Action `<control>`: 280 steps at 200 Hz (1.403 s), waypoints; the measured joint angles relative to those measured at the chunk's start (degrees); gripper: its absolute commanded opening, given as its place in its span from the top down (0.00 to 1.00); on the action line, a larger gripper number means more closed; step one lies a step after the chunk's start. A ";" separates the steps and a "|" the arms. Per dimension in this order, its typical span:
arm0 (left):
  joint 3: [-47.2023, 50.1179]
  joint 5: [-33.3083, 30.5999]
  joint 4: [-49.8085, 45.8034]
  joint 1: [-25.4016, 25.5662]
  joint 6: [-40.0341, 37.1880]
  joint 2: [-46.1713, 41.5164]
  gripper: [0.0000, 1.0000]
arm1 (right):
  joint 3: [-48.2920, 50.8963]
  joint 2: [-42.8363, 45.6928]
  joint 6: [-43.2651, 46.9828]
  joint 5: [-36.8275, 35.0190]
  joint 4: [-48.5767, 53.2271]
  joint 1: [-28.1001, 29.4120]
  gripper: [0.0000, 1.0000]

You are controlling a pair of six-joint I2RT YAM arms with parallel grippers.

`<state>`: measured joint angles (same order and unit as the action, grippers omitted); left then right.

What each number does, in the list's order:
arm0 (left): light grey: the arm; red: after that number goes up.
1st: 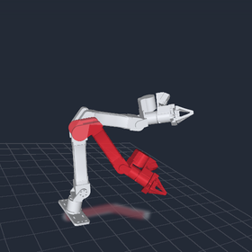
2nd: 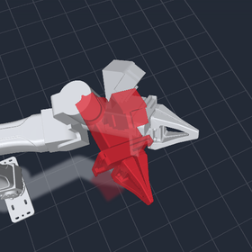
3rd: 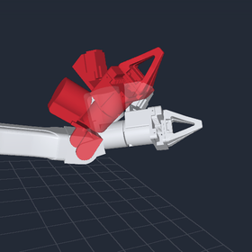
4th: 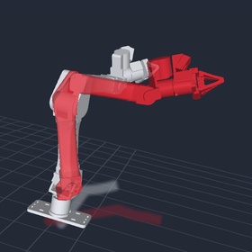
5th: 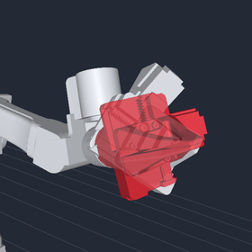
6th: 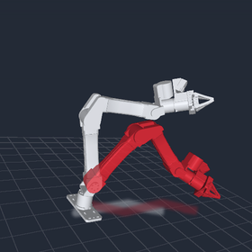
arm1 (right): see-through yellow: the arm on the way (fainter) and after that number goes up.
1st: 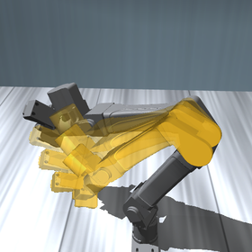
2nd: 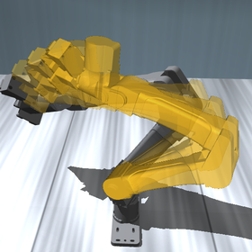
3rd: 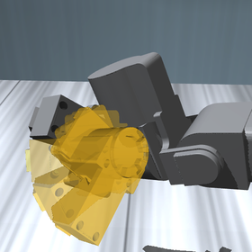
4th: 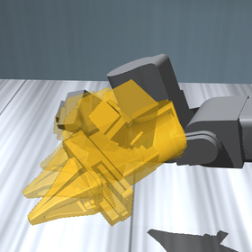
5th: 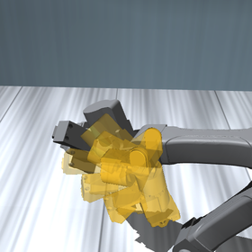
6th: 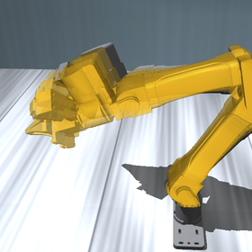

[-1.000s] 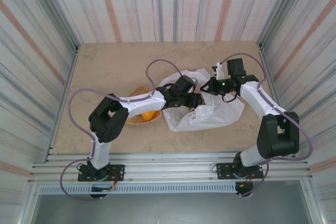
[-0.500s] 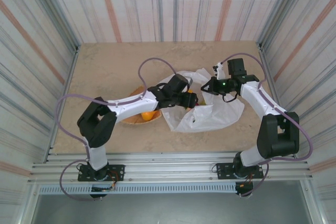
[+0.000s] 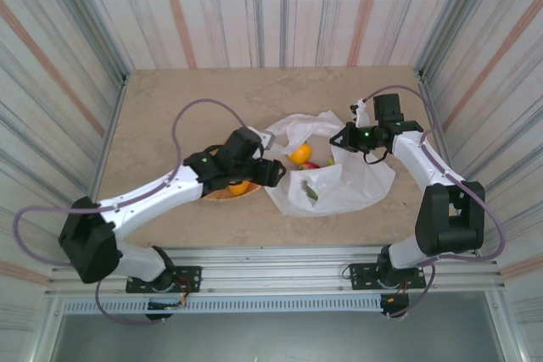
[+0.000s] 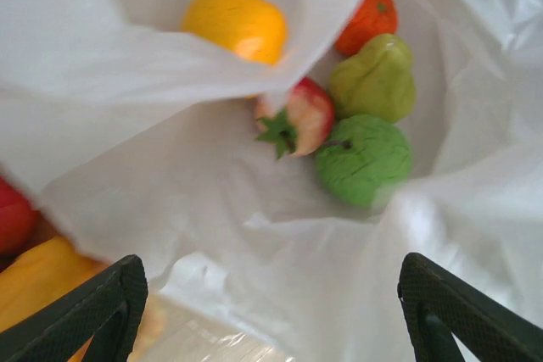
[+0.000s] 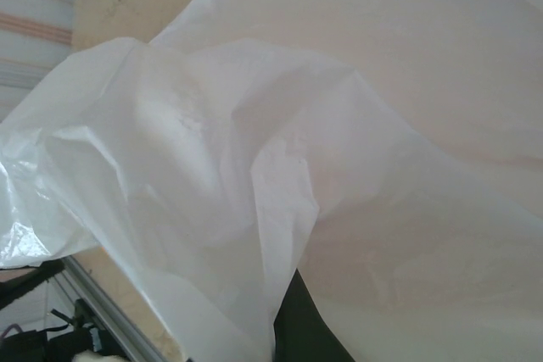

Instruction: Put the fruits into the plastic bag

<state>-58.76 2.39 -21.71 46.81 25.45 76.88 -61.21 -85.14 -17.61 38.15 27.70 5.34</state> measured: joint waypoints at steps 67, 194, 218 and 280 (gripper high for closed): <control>3.26 -2.25 -9.57 -14.29 -0.17 -11.39 0.17 | 0.07 -0.02 0.00 -0.42 -0.37 -0.13 1.00; 3.41 -0.74 -12.85 -24.70 -0.85 4.28 0.17 | 1.46 -0.02 0.00 -0.35 -0.70 -0.24 1.00; 3.41 -0.76 -12.13 -24.79 -0.87 6.93 0.18 | 1.46 -0.02 0.00 -0.35 -0.76 -0.24 1.00; 4.26 -3.39 -11.41 -25.49 -0.83 7.13 0.18 | 1.77 -0.13 0.00 -0.31 -0.98 -0.98 1.00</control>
<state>-54.50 -0.99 -33.12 21.32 24.62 84.01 -59.44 -85.27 -17.61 37.85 26.72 4.36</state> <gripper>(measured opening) 0.816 0.046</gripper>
